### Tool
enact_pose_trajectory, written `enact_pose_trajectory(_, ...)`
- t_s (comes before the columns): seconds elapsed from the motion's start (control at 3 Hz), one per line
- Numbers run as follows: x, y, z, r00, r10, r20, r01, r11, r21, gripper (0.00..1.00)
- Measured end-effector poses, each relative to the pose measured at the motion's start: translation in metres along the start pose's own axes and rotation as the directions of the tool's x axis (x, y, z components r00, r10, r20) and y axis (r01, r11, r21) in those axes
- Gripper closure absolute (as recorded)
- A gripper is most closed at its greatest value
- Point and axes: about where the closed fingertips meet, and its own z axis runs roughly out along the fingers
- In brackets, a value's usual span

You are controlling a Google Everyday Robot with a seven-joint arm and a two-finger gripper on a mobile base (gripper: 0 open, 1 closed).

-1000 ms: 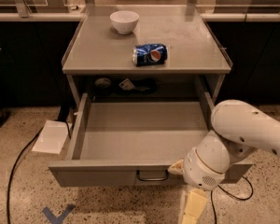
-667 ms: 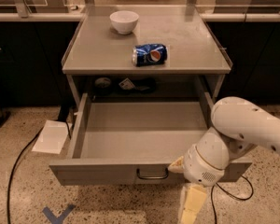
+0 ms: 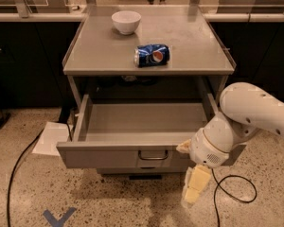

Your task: Close top drawer

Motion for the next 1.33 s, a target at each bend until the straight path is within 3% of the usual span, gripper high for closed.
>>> enact_pose_trajectory(0.33,0.000,-0.001,0.011,1.000,-0.001,-0.006,0.001,0.9998,-0.021,0.00)
enact_pose_trajectory(0.67,0.006,-0.019,0.014,1.000,0.023,0.000,-0.023,0.9994,-0.028,0.00)
enact_pose_trajectory(1.0,0.016,-0.044,-0.001,0.998,0.060,0.009,-0.060,0.9979,0.022,0.00)
enact_pose_trajectory(1.33,0.030,-0.072,-0.041,0.995,0.101,0.023,-0.103,0.9862,0.130,0.00)
